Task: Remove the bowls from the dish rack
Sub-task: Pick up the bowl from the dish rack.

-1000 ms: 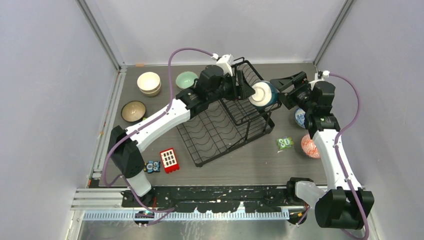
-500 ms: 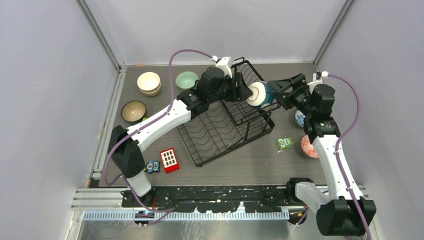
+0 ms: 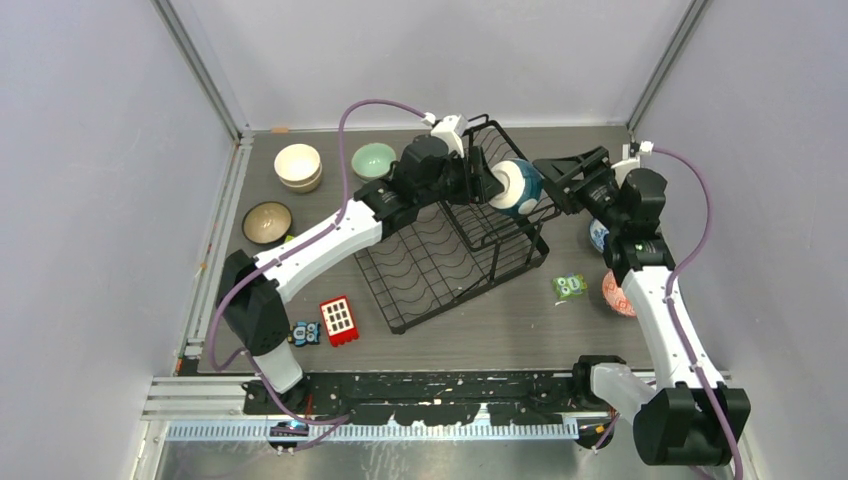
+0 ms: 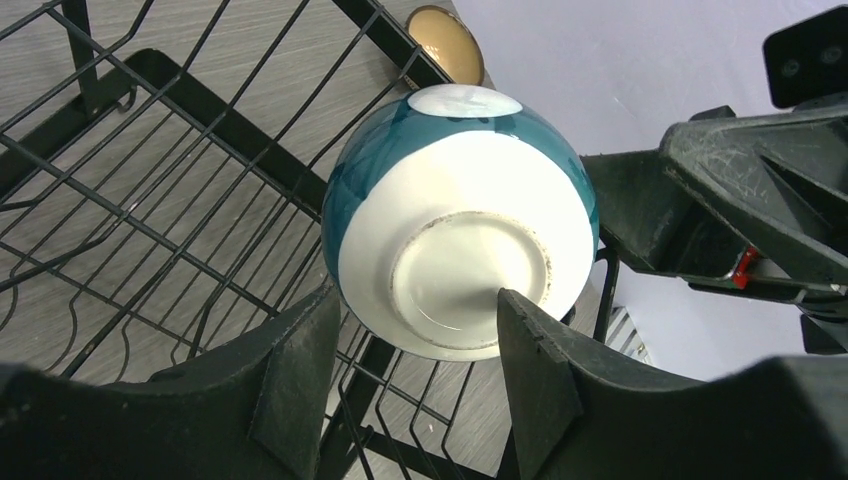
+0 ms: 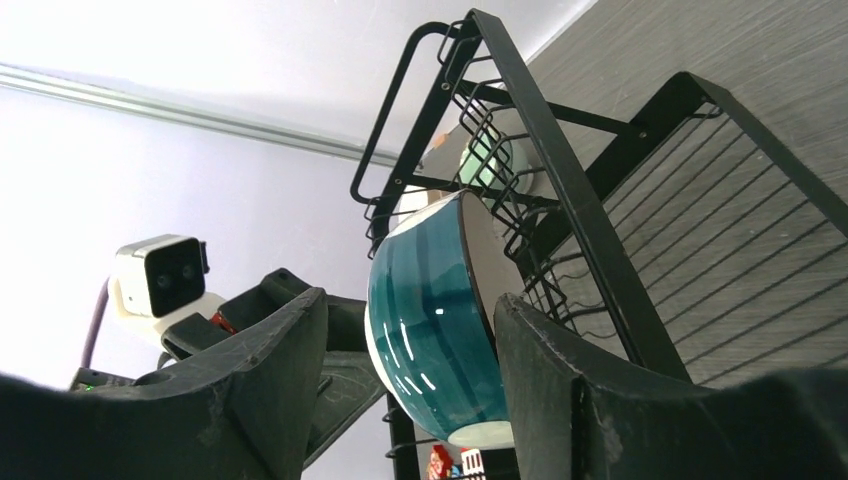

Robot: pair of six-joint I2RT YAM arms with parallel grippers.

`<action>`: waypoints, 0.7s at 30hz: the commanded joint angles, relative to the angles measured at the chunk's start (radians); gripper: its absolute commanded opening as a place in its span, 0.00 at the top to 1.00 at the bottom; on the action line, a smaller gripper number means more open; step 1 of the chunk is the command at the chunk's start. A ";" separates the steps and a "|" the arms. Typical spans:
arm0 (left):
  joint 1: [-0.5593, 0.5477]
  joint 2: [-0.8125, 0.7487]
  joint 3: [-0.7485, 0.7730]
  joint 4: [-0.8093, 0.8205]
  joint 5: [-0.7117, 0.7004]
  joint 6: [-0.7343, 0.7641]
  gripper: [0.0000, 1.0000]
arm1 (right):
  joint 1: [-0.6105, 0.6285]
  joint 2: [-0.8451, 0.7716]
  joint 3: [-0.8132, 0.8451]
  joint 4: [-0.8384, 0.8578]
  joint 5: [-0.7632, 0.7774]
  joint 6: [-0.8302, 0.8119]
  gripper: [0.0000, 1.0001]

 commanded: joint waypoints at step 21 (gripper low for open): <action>0.070 0.010 -0.077 0.100 0.042 -0.040 0.43 | 0.058 0.151 0.010 0.254 -0.269 0.126 0.48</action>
